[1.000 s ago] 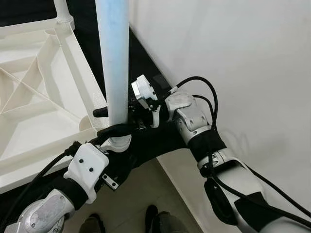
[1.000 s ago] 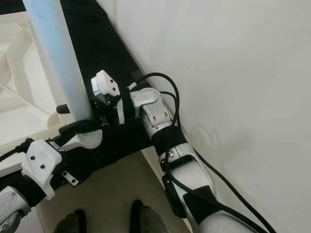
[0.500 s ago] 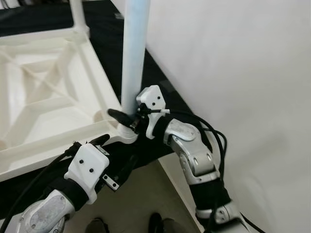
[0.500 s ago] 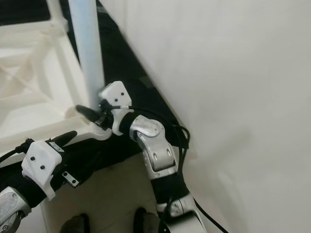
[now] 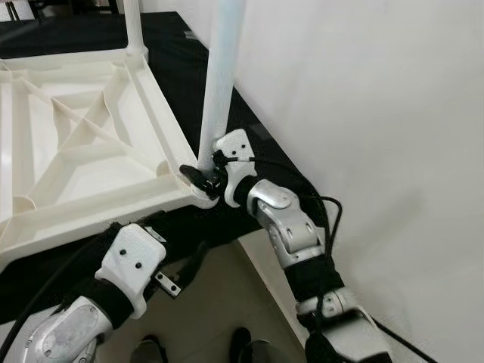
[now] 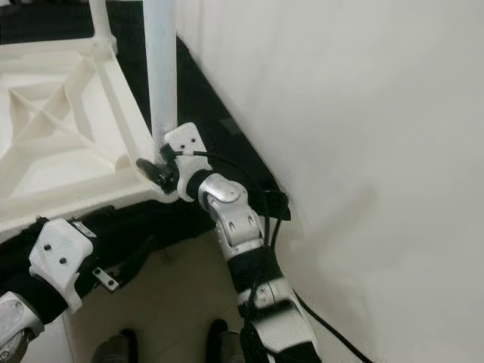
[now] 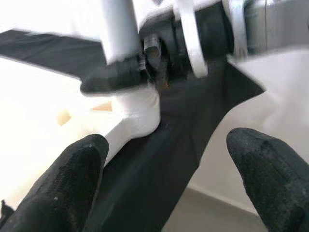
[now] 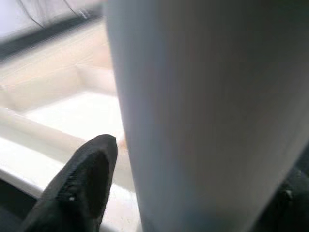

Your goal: Building children table

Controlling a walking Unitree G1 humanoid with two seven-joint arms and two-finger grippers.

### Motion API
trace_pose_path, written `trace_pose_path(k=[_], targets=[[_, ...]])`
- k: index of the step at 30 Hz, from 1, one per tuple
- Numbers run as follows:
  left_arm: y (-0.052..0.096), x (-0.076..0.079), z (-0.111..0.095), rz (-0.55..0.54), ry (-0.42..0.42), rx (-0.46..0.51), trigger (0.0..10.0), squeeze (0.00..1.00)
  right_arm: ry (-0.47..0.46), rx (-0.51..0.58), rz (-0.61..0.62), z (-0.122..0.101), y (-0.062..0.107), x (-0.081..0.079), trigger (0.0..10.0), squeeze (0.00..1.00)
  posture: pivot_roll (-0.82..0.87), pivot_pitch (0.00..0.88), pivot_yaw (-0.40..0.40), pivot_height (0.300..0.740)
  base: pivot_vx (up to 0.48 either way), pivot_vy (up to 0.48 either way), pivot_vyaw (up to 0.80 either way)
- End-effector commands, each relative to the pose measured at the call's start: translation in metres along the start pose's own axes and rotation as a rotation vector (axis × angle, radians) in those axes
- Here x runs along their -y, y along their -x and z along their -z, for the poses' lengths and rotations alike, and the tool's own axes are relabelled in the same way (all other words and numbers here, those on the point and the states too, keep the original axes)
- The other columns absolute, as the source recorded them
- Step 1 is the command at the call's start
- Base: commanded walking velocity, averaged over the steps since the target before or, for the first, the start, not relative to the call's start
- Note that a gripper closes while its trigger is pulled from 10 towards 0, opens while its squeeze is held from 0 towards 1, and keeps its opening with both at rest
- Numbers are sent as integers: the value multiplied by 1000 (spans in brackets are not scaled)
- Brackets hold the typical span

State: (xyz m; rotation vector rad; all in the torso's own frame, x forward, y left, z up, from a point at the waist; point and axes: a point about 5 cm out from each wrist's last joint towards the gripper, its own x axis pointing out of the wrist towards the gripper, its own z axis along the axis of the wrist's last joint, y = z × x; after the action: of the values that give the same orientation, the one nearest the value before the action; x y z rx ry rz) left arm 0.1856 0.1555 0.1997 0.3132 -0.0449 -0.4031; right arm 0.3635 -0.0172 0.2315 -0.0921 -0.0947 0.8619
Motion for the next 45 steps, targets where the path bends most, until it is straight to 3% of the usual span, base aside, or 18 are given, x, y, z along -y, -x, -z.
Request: trace_pose_path(k=[1, 2, 3, 13, 21, 29, 40, 45], targets=[[1, -2, 5, -14, -3, -28, 10000, 0, 5, 59, -61, -9, -2, -2, 10000, 157, 236, 297, -178, 740, 0, 0, 0], [2, -4, 5, -28, -9, -34, 10000, 0, 15, 79, -91, -14, -3, -1, 10000, 157, 237, 298, -178, 740, 0, 0, 0], [3, -8, 7, -53, -16, -43, 10000, 0, 23, 96, -139, -18, -3, 0, 10000, 0, 237, 300, -180, 740, 0, 0, 0], [8, -22, 9, -155, -55, -73, 10000, 0, 104, 90, -237, -21, -5, 8, 10000, 0, 237, 315, -181, 740, 0, 0, 0], [8, -26, 9, -189, -65, -73, 10000, 0, 80, 84, -214, -14, -2, 16, 10000, 0, 237, 315, -180, 740, 0, 0, 0], [6, -34, 11, -235, -91, -74, 10000, 0, -6, 99, -92, 10, 31, 45, 10000, 0, 214, 305, -160, 740, 0, 0, 0], [5, -41, 10, -269, -113, -79, 10000, 0, -77, 181, -104, 12, 27, 30, 10000, 0, 224, 298, -155, 740, 0, 0, 0], [5, -41, 10, -268, -109, -76, 10000, 0, -98, 239, -97, 8, 26, 26, 10000, 0, 222, 298, -154, 740, 0, 0, 779]])
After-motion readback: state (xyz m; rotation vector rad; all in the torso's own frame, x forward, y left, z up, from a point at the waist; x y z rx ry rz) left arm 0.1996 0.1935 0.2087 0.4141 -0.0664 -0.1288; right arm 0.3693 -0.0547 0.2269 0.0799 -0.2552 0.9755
